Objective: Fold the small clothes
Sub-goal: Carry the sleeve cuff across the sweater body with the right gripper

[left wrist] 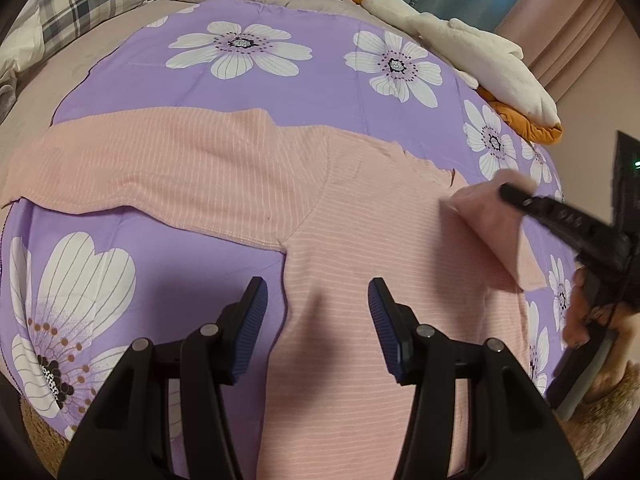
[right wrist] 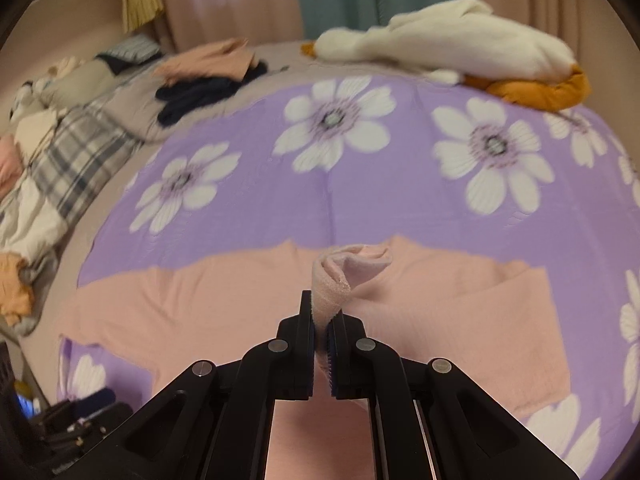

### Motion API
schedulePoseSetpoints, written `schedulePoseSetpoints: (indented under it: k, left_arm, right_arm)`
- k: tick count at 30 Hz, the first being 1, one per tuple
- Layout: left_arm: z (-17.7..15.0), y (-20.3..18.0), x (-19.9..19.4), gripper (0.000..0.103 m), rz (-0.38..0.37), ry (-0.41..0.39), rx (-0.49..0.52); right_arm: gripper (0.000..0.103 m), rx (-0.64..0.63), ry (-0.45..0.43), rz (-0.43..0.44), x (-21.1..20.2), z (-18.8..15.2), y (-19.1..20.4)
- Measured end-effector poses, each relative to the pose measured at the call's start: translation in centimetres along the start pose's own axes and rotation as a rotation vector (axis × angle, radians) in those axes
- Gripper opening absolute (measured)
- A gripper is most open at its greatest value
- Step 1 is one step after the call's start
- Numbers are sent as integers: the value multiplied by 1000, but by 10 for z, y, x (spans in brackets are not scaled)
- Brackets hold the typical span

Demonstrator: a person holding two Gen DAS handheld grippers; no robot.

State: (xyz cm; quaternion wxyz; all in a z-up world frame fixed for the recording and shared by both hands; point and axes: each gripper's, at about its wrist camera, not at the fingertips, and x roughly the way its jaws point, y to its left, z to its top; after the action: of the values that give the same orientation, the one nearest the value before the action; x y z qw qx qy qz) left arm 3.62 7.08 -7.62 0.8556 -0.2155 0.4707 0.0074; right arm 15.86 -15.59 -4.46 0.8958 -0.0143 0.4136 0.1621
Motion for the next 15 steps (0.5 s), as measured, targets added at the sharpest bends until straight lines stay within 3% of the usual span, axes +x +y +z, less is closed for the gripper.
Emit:
schedulePoseSetpoints:
  k: [10, 15]
  left_arm:
    - [-2, 11, 1, 52, -4, 11, -16]
    - [-3, 14, 3, 52, -5, 24, -16]
  right_arm:
    - [6, -46, 182, 6, 55, -40, 34]
    - [6, -67, 205, -24, 64, -49, 42]
